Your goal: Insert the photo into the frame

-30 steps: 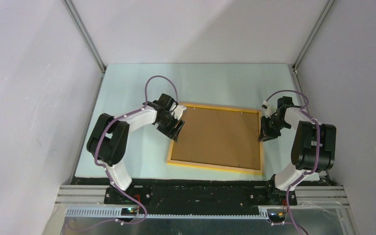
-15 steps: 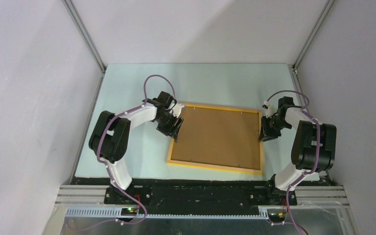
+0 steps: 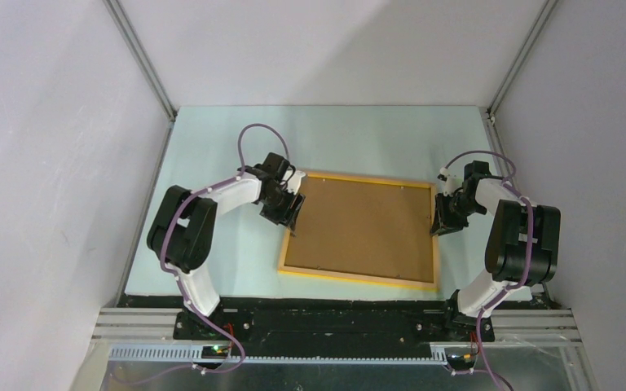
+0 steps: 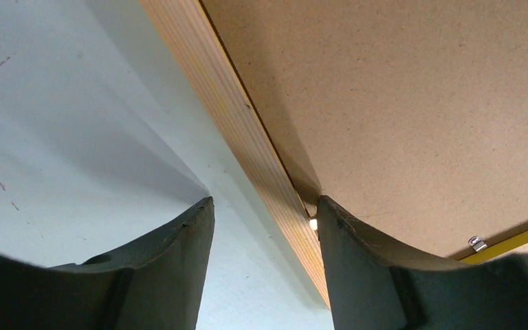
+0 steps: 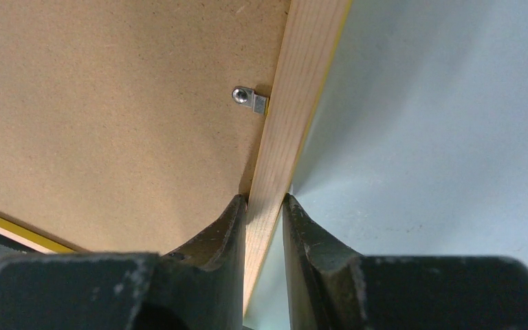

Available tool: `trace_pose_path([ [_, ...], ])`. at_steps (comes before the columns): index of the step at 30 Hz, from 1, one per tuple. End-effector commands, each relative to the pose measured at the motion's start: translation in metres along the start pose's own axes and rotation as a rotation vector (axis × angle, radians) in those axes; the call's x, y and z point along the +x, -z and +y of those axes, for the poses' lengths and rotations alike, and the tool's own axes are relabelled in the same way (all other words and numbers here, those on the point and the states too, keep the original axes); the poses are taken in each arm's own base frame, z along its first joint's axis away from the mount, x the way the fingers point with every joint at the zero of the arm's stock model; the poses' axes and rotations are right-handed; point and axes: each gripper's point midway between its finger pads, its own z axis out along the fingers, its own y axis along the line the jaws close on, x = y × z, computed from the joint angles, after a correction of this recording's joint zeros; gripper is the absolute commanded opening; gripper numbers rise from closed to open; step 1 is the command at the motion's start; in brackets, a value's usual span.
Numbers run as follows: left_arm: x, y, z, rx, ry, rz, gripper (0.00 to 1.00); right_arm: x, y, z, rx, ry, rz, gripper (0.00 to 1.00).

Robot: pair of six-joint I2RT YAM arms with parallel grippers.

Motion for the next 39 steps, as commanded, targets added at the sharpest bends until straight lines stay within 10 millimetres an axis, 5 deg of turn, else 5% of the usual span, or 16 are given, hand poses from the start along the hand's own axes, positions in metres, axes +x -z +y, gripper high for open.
trace_pose_path([
  [1,0.010,-0.009,0.022,-0.108,0.018,0.010,0.63,-0.003,-0.002,0.001,-0.027,0.019,0.002,0.08],
  [39,0.048,0.004,-0.005,0.019,-0.165,0.080,0.64,-0.001,-0.004,-0.003,-0.017,0.009,0.011,0.07],
])
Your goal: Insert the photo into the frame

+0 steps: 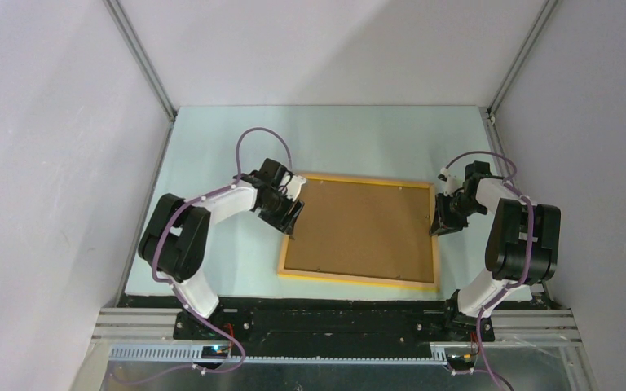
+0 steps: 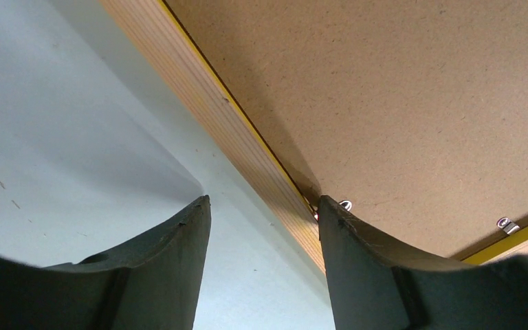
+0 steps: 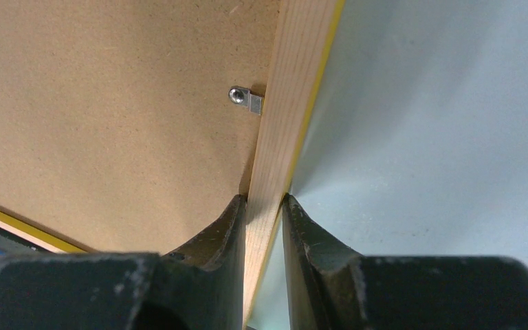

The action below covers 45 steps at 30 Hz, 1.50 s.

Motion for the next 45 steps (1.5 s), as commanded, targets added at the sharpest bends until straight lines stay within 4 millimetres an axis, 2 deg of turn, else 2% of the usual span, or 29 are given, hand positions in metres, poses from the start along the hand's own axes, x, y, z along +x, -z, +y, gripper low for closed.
trace_pose_path([
  [1,0.039,0.003,-0.009,0.039,-0.044,0.131,0.64,-0.001,-0.003,-0.003,0.002,0.022,0.012,0.08],
  [6,0.042,0.001,-0.014,0.063,-0.066,0.145,0.64,-0.001,-0.004,-0.003,0.003,0.021,0.015,0.08],
  [28,0.054,-0.002,-0.011,0.070,-0.118,0.204,0.64,0.000,-0.005,-0.005,0.005,0.017,0.020,0.07],
  [33,0.040,0.002,-0.008,0.051,-0.085,0.174,0.66,-0.001,-0.003,-0.003,0.003,0.019,0.010,0.09],
  [40,0.004,0.013,0.009,0.020,0.030,0.082,0.68,-0.014,0.013,0.005,-0.009,0.037,-0.050,0.28],
  [45,-0.013,0.017,0.021,0.017,0.113,0.042,0.68,-0.029,0.031,0.013,-0.027,0.046,-0.124,0.36],
])
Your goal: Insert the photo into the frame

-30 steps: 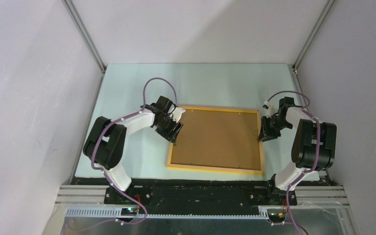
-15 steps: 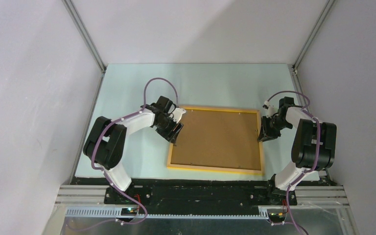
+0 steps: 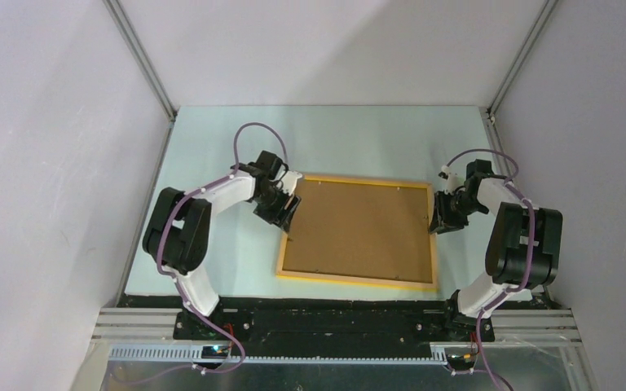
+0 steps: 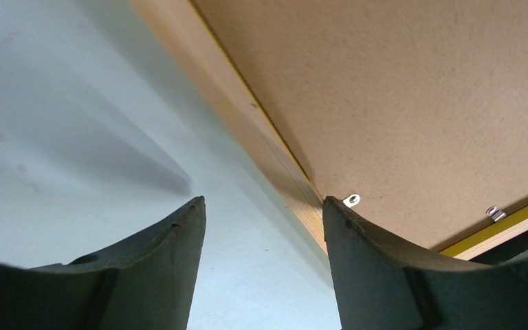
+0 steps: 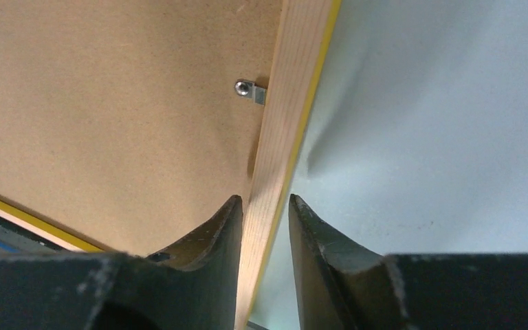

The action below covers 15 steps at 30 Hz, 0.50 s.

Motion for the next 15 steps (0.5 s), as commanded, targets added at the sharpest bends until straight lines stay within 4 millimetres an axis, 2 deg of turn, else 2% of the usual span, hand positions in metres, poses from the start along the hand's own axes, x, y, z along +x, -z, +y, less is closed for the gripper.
trace_pose_path([
  [1,-0.023,0.013,0.015,-0.021,0.091,-0.052,0.68,-0.032,0.031,0.011,-0.019,0.049,-0.129,0.37],
  [8,-0.043,0.011,0.018,-0.005,0.145,-0.078,0.67,-0.051,0.058,0.036,-0.054,0.176,-0.239,0.44],
  [15,-0.056,-0.002,0.020,0.012,0.196,-0.066,0.63,-0.050,0.071,0.067,-0.078,0.321,-0.271,0.46],
])
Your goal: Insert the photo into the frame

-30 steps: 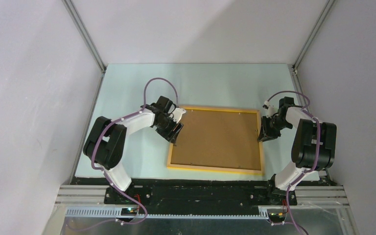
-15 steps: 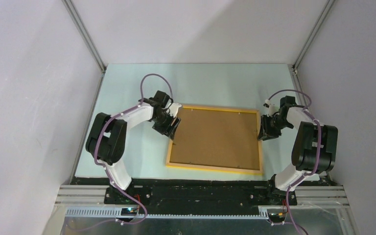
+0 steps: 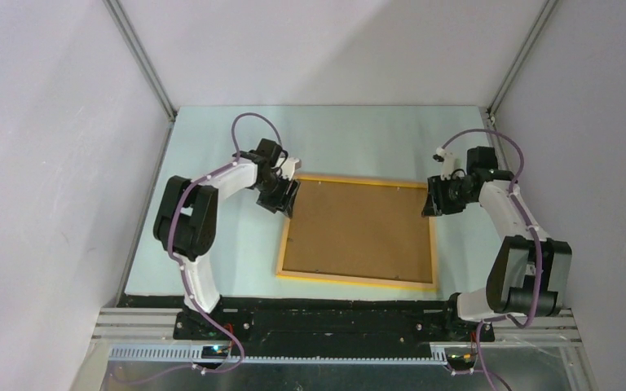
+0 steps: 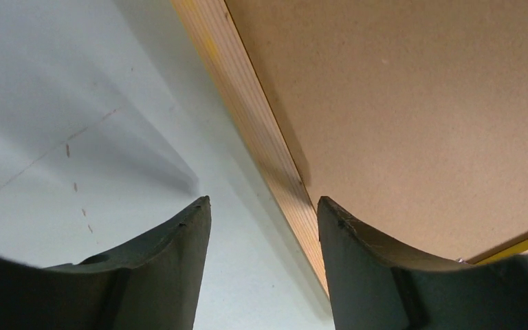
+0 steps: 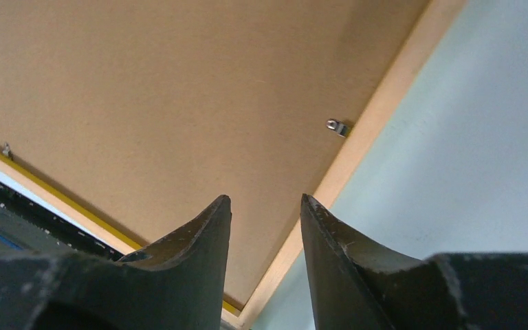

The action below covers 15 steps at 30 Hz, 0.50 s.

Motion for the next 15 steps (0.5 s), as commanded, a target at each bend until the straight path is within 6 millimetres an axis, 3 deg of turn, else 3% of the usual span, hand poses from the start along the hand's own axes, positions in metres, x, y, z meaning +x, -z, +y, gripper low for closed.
trace_pose_path([
  [1,-0.018,-0.003,-0.004,0.023,0.044,-0.023,0.62,-0.017,0.015,0.025,-0.042,0.126,-0.056,0.47],
  [6,-0.024,-0.011,-0.003,0.021,0.085,-0.014,0.52,-0.015,0.017,0.041,-0.036,0.208,-0.055,0.46],
  [15,-0.026,-0.020,-0.003,0.047,0.145,0.002,0.20,-0.005,0.008,0.057,-0.039,0.272,-0.028,0.45],
])
